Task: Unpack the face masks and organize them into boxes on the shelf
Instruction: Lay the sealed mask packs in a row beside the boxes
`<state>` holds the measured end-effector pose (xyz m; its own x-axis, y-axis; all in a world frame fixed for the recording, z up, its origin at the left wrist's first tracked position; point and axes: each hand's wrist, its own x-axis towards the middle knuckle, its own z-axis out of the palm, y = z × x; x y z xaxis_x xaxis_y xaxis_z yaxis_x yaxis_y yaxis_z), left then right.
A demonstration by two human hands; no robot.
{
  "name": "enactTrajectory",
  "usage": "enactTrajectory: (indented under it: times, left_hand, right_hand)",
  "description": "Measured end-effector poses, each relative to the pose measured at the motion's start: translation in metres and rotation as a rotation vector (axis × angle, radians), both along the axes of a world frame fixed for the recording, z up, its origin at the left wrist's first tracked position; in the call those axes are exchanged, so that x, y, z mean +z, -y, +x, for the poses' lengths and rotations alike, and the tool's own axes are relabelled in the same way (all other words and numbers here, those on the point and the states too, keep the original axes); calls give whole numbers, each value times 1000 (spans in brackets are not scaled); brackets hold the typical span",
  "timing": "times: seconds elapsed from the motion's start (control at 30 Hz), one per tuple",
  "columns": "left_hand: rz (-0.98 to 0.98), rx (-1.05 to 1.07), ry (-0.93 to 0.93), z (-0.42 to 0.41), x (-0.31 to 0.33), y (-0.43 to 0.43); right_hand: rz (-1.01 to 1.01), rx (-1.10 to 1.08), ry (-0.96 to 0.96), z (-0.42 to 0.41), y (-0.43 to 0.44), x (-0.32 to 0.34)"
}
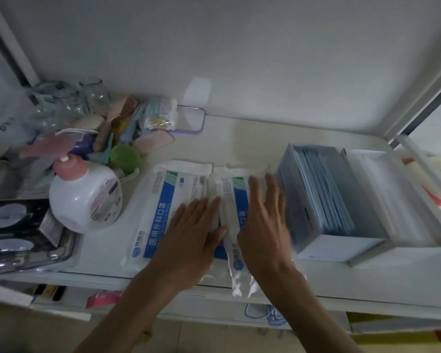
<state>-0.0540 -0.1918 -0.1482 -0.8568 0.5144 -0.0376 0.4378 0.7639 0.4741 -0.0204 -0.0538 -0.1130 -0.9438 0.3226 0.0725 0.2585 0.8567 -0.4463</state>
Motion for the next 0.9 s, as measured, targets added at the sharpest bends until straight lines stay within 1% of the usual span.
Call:
enactTrajectory:
  times: [0.07, 0.1, 0.13, 0.17, 0.2, 0.23, 0.27, 0.3, 0.33, 0.37, 0.4, 0.43, 0.47, 0.5, 0.53, 0.57, 0.67, 0.7, 0.77, 0.8, 0.83, 0.9]
  left_hand:
    - [-53, 54, -63, -1, 3, 0]
    - [-41, 88, -93, -1, 3, -2]
    - [3, 119, -140, 3, 9, -5]
    - [66, 144, -179, 9, 15, -10]
    - [139, 144, -193, 18, 24, -16]
    - [204, 133, -180, 28, 34, -24]
    - [232, 106, -146, 36, 40, -31]
    - [211, 67, -122, 41, 40, -37]
    - [149, 19, -133, 43, 39, -43]
    - [73, -26, -159, 43, 37, -49]
    - [8, -56, -173, 42, 35, -55]
    - [-44, -69, -159, 40, 33, -59]
    - [-73, -76, -143, 39, 33, -64]
    - [-80, -79, -125, 40, 33, -69]
    - [-88, -84, -116, 40, 33, -73]
    - [-91, -90, -108, 41, 34, -77]
    - [-64, -124, -62, 39, 34, -90]
    - [-72, -140, -37, 38, 33, -94]
    - [-66, -159, -24, 36, 28, -103]
    - [-74, -160, -27, 36, 27, -108]
    - [-78, -167, -29, 35, 25, -113]
    - [-64, -177, -18, 34, 25, -123]
  right_hand:
    - [114, 134, 32, 4, -5, -3]
    - [117, 158, 70, 6, -7, -4]
    - [72, 166, 102, 9, -8, -1]
    - [4, 160, 94, 11, -9, 5]
    - [-55, 138, 17, 14, -10, 12]
    - [-81, 97, -106, 19, -13, 23]
    - [-57, 38, -273, 25, -19, 36]
    - [-11, -22, -449, 32, -28, 50]
    - [34, -103, -594, 41, -41, 67]
    - [69, -195, -686, 50, -57, 82]
    - [98, -291, -721, 58, -81, 89]
    - [102, -392, -717, 64, -112, 88]
    - [52, -503, -655, 68, -141, 84]
    - [-22, -593, -543, 74, -167, 77]
    - [-87, -645, -445, 80, -187, 68]
    - [-152, -665, -399, 87, -203, 58]
    - [-347, -564, -369, 99, -206, 53]
    - [-380, -538, -378, 101, -207, 49]
    - [-445, -587, -376, 111, -207, 42]
    - [-444, -641, -352, 114, -214, 32]
    - [-423, -667, -368, 117, -227, 19]
    - [-376, -742, -381, 116, -233, 26]
